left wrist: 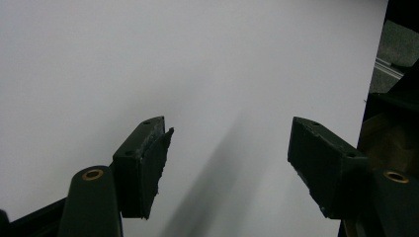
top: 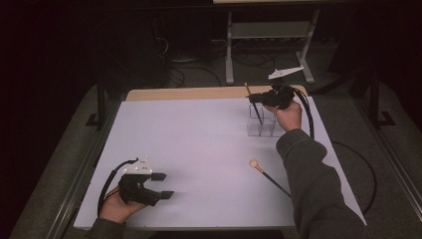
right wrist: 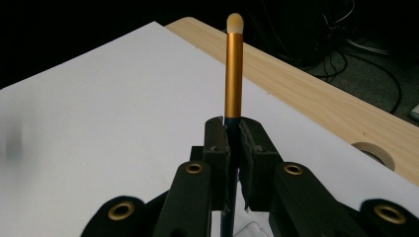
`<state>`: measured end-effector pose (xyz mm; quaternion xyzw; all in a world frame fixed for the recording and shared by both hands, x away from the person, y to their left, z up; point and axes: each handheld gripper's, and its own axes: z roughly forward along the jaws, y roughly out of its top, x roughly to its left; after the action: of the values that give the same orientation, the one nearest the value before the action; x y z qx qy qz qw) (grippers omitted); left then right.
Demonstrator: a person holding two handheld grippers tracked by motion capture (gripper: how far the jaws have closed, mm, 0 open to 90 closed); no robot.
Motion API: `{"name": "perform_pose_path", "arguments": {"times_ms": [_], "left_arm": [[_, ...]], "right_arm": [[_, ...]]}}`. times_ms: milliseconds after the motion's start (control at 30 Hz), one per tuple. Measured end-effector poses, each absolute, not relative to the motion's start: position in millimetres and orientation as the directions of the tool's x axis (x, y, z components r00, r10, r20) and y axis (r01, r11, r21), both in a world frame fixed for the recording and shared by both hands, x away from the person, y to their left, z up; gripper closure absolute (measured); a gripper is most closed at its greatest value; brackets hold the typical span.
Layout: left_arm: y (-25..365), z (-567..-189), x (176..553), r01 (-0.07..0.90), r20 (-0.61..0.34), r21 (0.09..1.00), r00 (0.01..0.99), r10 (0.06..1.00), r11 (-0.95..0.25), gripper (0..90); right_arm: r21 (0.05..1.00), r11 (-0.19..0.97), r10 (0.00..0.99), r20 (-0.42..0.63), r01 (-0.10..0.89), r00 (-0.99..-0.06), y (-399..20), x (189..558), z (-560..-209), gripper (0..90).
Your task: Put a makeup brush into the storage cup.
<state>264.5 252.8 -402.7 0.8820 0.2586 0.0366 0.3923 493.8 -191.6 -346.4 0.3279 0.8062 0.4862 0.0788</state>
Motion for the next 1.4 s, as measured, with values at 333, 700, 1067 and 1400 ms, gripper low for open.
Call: {"name": "perform_pose_path", "arguments": {"times_ms": [333, 700, 1067, 1400], "left_arm": [[252.0, -404.1, 264.1, 0.43, -0.139, 0.708, 0.862, 0.487, -0.56, 29.0], [251.5, -405.6, 264.1, 0.435, -0.141, 0.699, 0.862, 0.486, -0.568, 29.3], [250.8, -405.5, 264.4, 0.428, -0.131, 0.692, 0.867, 0.482, -0.581, 29.1], [251.6, -404.8, 264.2, 0.431, -0.129, 0.693, 0.863, 0.488, -0.579, 29.2]], "right_arm": [[0.833, 0.322, 0.615, 0.178, 0.45, -0.769, -191.3, 488.2, -350.4, 81.8], [0.812, 0.345, 0.621, 0.179, 0.471, -0.763, -192.2, 484.0, -357.3, 81.7], [0.796, 0.356, 0.634, 0.178, 0.489, -0.752, -194.3, 481.3, -362.3, 80.6], [0.779, 0.353, 0.646, 0.199, 0.519, -0.737, -197.8, 480.3, -366.2, 72.0]]}}
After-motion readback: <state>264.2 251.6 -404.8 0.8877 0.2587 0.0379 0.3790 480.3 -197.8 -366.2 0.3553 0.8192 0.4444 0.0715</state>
